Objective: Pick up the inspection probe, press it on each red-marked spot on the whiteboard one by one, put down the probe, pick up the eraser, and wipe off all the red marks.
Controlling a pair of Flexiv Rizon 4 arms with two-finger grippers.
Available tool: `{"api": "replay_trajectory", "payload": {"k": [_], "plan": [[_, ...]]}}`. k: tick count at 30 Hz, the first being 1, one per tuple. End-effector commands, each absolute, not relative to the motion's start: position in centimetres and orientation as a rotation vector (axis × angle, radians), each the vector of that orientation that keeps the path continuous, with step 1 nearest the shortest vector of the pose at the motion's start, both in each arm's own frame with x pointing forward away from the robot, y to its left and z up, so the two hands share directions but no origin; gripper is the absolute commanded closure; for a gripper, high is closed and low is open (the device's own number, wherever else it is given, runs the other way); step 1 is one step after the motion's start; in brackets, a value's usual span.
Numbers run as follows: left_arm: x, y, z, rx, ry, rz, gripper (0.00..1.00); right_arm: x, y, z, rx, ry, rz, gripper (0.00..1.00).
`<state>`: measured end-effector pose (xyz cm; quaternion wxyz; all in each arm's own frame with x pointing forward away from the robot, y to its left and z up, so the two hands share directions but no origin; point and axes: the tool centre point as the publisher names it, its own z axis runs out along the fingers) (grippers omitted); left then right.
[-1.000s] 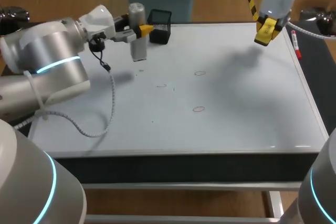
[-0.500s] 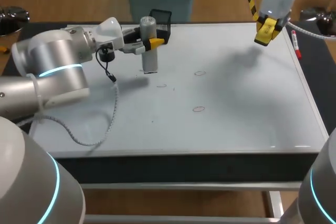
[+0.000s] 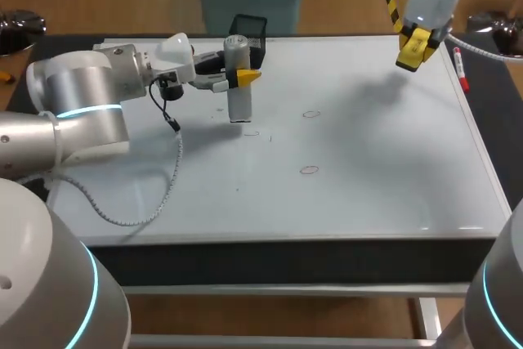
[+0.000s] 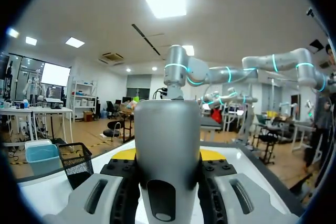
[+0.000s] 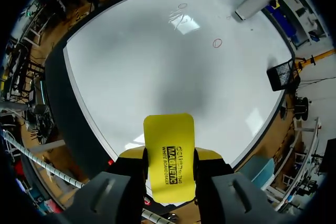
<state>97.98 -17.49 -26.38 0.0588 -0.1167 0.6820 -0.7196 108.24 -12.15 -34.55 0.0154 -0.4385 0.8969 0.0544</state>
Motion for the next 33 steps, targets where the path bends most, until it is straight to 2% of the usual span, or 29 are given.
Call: {"api": "replay_trajectory", "payload": {"k": [1, 33], "plan": [[98.4, -17.8, -27.0, -0.323, 2.065, -2.213, 1.0, 108.2, -12.2, -34.5, -1.367, 2.789, 0.165, 1.0], [96.2, -19.2, -28.7, -0.314, 2.047, -2.256, 1.0, 108.2, -12.2, -34.5, -1.367, 2.789, 0.165, 1.0]]}}
